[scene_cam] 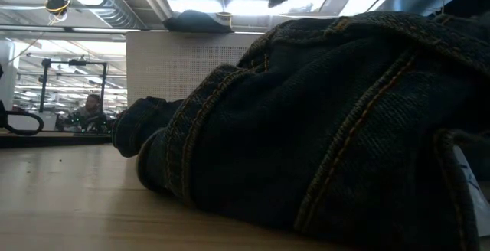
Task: Sort clothes
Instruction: Put the blue sock into the white laundry organizer, then put the beige sock into the white laundry organizer
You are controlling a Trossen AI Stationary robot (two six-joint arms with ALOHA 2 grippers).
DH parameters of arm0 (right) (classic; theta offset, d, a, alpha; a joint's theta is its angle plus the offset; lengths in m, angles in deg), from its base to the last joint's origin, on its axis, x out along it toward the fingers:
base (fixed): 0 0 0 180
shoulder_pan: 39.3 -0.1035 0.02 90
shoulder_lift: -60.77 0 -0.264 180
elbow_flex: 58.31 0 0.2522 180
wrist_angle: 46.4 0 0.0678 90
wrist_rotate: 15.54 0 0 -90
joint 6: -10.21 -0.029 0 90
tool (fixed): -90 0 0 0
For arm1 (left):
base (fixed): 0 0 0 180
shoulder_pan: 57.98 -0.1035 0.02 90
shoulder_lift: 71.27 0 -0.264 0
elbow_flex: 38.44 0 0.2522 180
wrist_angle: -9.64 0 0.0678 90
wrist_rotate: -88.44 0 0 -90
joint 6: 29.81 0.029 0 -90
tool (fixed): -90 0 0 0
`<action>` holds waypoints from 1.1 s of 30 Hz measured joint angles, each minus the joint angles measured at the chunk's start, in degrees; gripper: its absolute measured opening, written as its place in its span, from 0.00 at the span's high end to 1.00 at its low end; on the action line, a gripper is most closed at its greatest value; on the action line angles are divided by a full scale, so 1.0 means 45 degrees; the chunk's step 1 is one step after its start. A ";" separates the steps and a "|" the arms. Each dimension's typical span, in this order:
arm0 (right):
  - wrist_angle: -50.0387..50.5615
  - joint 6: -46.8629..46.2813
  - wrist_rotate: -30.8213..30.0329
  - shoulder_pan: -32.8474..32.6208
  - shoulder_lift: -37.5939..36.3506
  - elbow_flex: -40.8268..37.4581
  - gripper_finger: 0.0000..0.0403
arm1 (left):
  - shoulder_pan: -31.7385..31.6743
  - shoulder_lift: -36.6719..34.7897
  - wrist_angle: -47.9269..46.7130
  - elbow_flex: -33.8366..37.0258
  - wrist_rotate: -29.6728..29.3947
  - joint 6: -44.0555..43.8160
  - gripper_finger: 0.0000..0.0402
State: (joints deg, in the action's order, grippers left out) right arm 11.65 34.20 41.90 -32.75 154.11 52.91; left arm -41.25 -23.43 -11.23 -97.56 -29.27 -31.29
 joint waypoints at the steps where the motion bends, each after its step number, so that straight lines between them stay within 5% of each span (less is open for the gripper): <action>1: 0.0160 0.0073 0.0357 -0.0107 -0.0057 0.0196 0.56 | 0.0000 0.0000 -0.0001 0.0000 0.0000 0.0001 0.47; 9: 0.0285 -0.0305 0.3163 -0.1973 0.0070 0.0575 0.50 | 0.0000 0.0000 0.0008 0.0000 0.0001 0.0001 0.47; 18: -0.1533 -0.0519 0.2451 -0.4294 0.1555 -0.1644 0.50 | 0.0000 0.0000 0.0017 -0.0005 0.0000 -0.0002 0.47; 33: -0.2583 -0.0928 0.0364 -0.3259 0.5172 -0.1847 0.50 | 0.0000 -0.0004 0.0017 -0.0005 0.0000 0.0083 0.47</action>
State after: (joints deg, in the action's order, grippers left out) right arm 0.02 30.02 43.53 -47.42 177.38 44.60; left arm -41.25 -23.45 -11.15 -97.58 -29.27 -30.92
